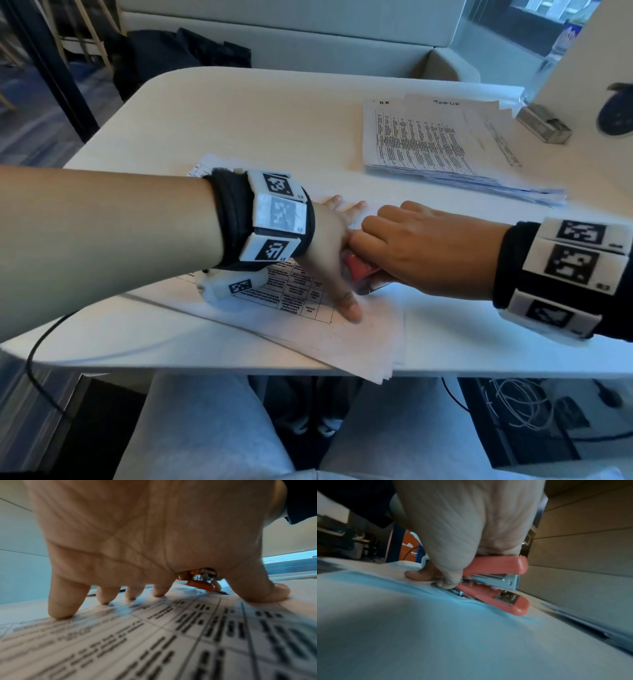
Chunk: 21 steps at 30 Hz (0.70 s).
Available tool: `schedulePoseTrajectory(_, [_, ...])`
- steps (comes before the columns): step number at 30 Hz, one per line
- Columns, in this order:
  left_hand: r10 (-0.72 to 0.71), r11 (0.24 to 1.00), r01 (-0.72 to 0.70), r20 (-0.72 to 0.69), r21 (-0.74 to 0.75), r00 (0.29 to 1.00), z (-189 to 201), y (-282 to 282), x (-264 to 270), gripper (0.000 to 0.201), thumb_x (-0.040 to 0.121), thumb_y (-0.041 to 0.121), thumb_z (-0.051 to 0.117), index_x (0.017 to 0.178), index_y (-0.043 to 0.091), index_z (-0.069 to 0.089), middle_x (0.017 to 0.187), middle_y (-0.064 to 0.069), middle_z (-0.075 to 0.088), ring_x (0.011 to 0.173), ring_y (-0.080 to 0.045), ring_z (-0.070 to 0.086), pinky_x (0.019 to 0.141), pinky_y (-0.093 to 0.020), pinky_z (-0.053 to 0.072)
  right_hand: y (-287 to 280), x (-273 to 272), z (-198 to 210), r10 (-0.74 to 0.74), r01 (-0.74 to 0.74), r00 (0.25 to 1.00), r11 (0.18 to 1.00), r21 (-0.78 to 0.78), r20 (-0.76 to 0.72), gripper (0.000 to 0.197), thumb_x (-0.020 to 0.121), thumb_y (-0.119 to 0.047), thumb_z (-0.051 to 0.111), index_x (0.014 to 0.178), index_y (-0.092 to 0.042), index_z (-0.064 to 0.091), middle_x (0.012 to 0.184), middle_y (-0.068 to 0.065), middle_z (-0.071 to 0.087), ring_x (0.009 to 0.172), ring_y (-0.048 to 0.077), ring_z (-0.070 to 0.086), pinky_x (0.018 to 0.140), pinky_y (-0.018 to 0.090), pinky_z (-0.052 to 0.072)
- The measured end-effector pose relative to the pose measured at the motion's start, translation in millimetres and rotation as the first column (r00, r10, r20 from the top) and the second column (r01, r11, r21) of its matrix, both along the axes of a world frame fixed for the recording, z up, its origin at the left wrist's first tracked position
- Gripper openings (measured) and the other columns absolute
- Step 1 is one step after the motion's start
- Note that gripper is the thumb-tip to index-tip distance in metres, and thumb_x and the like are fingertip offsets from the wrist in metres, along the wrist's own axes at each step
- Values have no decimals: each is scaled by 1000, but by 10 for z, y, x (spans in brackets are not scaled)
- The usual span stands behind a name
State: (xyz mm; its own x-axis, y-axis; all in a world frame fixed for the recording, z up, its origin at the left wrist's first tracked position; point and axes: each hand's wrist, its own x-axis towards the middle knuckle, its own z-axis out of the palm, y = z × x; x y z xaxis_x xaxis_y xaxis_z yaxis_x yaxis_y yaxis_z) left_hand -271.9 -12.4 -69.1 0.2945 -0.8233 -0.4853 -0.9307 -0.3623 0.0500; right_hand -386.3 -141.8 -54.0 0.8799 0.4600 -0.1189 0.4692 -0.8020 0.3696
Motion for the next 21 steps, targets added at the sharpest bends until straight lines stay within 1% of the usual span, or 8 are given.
schedulePoseTrajectory(4, [-78,996,77,8,33,997,-37,-18,53,96,32,102,42,118,62,42,161,-5,11,148,-21,-14,118,-50,-2,-25,11,4,128,-127,990,992,-17,54,16,90,-13,45,99,-8,57,84,7,53,66,24,49,56,39,47])
schedulePoseTrajectory(6, [-99,994,99,9,44,995,-14,-30,23,68,45,99,45,104,67,44,149,1,37,147,-17,7,118,-52,-3,-19,13,46,188,-188,979,982,-11,76,12,90,-18,59,95,-10,51,86,8,54,69,26,50,58,40,46])
schedulePoseTrajectory(8, [-100,992,101,-17,82,995,2,-35,31,77,48,97,46,112,55,54,133,14,53,142,-17,25,118,-51,5,-1,14,77,239,-237,969,971,-30,68,12,94,-21,53,95,-13,45,92,9,56,75,28,51,65,43,47])
schedulePoseTrajectory(9, [-96,991,95,7,97,995,-4,-27,27,68,45,99,43,99,60,55,125,17,57,140,-16,29,118,-51,7,-4,19,73,279,-278,958,960,-21,64,7,97,-19,47,96,-13,46,93,10,57,77,30,53,70,45,48])
schedulePoseTrajectory(12, [-83,994,82,18,66,996,-2,-37,-1,53,45,100,40,85,66,50,145,5,42,148,-18,-1,118,-51,-5,43,-11,92,327,-326,945,945,33,5,15,97,-9,38,93,-15,51,83,8,56,70,30,52,72,45,51])
schedulePoseTrajectory(15, [-70,995,67,39,74,997,60,-14,-44,72,62,86,51,128,59,43,161,-7,-9,142,-24,-28,116,-44,-13,91,-20,121,171,-157,977,981,116,-125,6,98,-25,36,102,-23,41,88,-3,51,67,20,48,61,38,49])
schedulePoseTrajectory(19, [56,998,-54,-100,22,993,48,38,-3,109,45,86,63,142,49,30,161,5,11,148,-23,8,119,-43,10,120,-14,103,-132,240,934,920,310,-332,27,95,-37,48,115,-28,33,87,-18,42,66,4,42,60,17,37])
schedulePoseTrajectory(21, [87,996,-87,-100,6,991,30,35,14,115,40,88,63,143,47,32,162,5,0,148,-21,1,120,-42,5,141,0,101,-186,318,910,887,336,-371,30,94,-37,53,112,-28,31,79,-19,42,64,-3,44,58,14,37])
